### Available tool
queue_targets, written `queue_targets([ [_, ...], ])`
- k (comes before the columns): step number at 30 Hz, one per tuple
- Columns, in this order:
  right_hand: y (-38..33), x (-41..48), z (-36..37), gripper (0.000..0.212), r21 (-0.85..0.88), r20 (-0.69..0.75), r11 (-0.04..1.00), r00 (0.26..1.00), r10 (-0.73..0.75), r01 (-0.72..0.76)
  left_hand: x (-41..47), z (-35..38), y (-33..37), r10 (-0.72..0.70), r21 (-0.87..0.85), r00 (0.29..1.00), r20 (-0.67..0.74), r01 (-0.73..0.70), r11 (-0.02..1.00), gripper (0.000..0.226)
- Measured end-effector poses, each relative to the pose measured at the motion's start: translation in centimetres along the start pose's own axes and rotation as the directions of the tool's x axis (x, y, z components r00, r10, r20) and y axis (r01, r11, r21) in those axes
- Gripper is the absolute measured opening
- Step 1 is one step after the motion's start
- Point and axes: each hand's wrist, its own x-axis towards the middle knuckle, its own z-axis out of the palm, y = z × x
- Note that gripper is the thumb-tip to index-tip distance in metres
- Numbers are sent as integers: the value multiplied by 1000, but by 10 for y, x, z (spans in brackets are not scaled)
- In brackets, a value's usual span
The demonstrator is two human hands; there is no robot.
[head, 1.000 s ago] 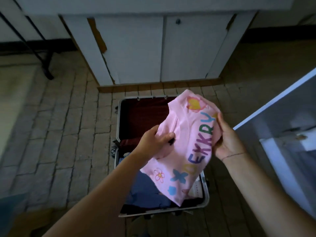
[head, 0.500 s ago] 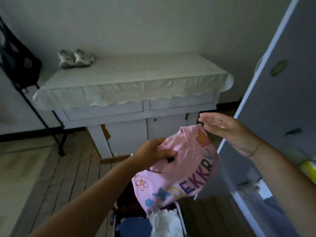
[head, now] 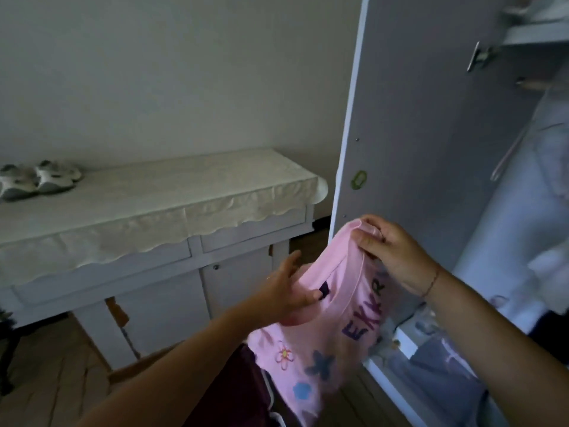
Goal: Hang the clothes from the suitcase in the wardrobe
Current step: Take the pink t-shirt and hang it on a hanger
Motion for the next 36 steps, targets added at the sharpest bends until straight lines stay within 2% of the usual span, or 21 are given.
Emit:
queue_targets([
  [1, -7, 5, -2, 5, 59, -94, 998, 995, -9, 14, 4, 0, 2, 44, -26, 999, 16, -43, 999, 87],
  [3, -22, 13, -10, 8, 145, -245, 987, 969, -39, 76, 12, -5, 7, 147, -73, 985, 89, -140, 987, 48],
  [4, -28, 17, -16, 8, 167, -298, 981, 953, -48, 102, 19, -6, 7, 164, -85, 978, 126, -154, 984, 31],
  [6, -38, 20, -30, 20, 207, -395, 969, 918, -41, 133, 30, -6, 11, 152, -148, 974, 167, -128, 981, 17],
  [8, -42, 19, -47, 25, 221, -490, 962, 871, -31, 159, 39, -1, 22, 135, -219, 971, 197, -91, 971, 20],
  [12, -36, 2, -72, 8, 277, -563, 943, 826, 7, 181, 55, 18, 48, 122, -202, 939, 321, -58, 978, 42],
  [13, -37, -4, -76, 15, 276, -559, 946, 829, 17, 167, 61, 26, 54, 119, -208, 938, 327, -51, 977, 46],
  [14, -39, -10, -80, 30, 271, -548, 951, 836, 24, 151, 68, 36, 59, 93, -232, 943, 319, -18, 973, 50],
  [15, -42, -16, -86, 45, 272, -545, 953, 837, 35, 137, 74, 47, 65, 40, -272, 949, 313, 49, 961, 54],
  [16, -45, -22, -92, 50, 274, -550, 952, 834, 41, 134, 80, 58, 70, -28, -330, 946, 324, 140, 934, 59],
  [17, -49, -27, -99, 44, 284, -553, 950, 832, 51, 131, 84, 69, 77, -88, -392, 930, 357, 235, 890, 63],
  [19, -54, -37, -116, 13, 321, -567, 936, 821, 69, 144, 93, 92, 89, -145, -438, 873, 465, 369, 820, 66],
  [22, -56, -52, -146, 19, 322, -583, 940, 806, 101, 115, 104, 123, 117, -139, -459, 798, 587, 470, 754, 69],
  [24, -55, -59, -164, 20, 342, -589, 933, 799, 119, 113, 115, 148, 134, -74, -470, 771, 633, 459, 754, 58],
  [27, -46, -64, -195, 21, 388, -588, 911, 799, 129, 138, 135, 186, 156, 55, -425, 702, 710, 365, 828, 63],
  [30, -34, -64, -233, 26, 378, -617, 911, 779, 112, 168, 155, 217, 170, 120, -411, 652, 749, 314, 856, 66],
  [32, -27, -64, -261, 27, 338, -665, 928, 738, 117, 157, 172, 228, 175, 129, -430, 683, 719, 291, 855, 56],
  [36, -4, -62, -318, 21, 264, -749, 956, 652, 120, 128, 223, 234, 182, 142, -542, 804, 577, 247, 803, 37],
])
